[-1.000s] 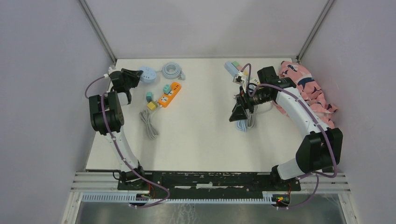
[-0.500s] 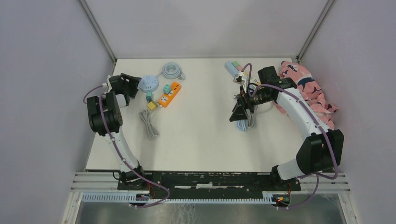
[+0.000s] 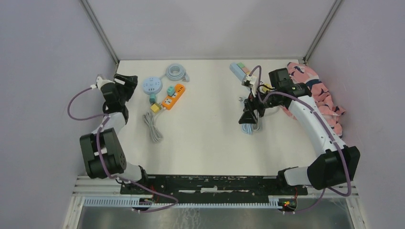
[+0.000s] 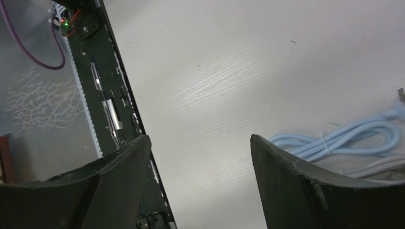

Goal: Pull the plug off the socket

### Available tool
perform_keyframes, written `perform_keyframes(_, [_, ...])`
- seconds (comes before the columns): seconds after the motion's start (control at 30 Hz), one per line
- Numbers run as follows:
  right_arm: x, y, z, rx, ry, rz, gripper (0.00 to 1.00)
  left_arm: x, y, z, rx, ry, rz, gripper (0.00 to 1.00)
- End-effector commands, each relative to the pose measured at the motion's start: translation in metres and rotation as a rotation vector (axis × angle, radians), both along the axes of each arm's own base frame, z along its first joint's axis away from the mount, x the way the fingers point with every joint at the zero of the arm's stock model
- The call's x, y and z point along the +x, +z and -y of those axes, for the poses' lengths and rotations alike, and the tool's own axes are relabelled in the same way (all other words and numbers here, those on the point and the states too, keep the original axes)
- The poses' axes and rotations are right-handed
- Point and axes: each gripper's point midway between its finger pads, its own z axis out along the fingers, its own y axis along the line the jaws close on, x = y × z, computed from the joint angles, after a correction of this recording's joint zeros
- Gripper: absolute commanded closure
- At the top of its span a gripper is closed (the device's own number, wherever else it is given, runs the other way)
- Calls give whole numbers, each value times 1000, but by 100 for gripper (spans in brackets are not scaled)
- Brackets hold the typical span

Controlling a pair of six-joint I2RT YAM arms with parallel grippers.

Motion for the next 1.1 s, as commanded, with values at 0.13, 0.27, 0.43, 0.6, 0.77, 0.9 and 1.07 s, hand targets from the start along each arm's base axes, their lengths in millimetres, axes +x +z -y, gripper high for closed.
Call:
perform_keyframes(0.13, [26,49,15,-56,-75,347,16,-63,97,73,198,-301,349,6])
perform_keyframes(0.27, [36,87,12,-13,-88,469,1,-86,105,93,155,-376,433,1])
perform_keyframes(0.43, [37,93,-12,164,-107,360,0,-107,84,117,16,-490,467,1])
perform_keyframes(0.6, [18,63,-28,282,-1,284,0,-109,35,143,33,-615,287,1])
perform_keyframes(0.77, [10,50,-32,316,38,234,1,-114,4,186,405,-620,156,1])
perform_keyframes(0.9, [10,41,-30,291,46,226,1,-121,-17,190,558,-636,89,2])
perform_keyframes(1.07, [11,37,-28,261,47,232,1,-122,-26,183,590,-625,39,1])
